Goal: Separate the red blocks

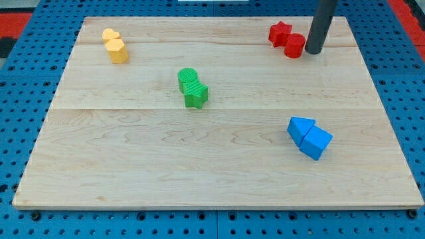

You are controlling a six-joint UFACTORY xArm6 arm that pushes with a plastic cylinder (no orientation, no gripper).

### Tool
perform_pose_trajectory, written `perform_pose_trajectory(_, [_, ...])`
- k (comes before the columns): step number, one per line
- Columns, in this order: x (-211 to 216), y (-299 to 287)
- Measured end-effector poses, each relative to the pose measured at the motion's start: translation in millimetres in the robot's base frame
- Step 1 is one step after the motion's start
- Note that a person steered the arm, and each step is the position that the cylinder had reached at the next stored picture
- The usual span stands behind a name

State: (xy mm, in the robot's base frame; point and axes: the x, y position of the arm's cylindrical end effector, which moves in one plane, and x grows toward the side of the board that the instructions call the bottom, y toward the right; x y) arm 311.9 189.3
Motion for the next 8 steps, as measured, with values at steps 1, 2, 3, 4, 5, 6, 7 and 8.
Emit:
perform_pose_trajectory(1, [-27.4,26.5])
perform_pose_trajectory(2, [-91.6,12.6])
perform_pose_trajectory(3, [-65.0,-1.5])
perform_pose_trajectory(4, [-13.2,-8.4])
perform_pose_trajectory(5, [-4.6,-8.4])
perform_pose_trajectory(6, [-44.3,-10.9])
perform_pose_trajectory(7, [-8.7,-22.2])
perform_pose_trajectory(8, [20.1,-32.2])
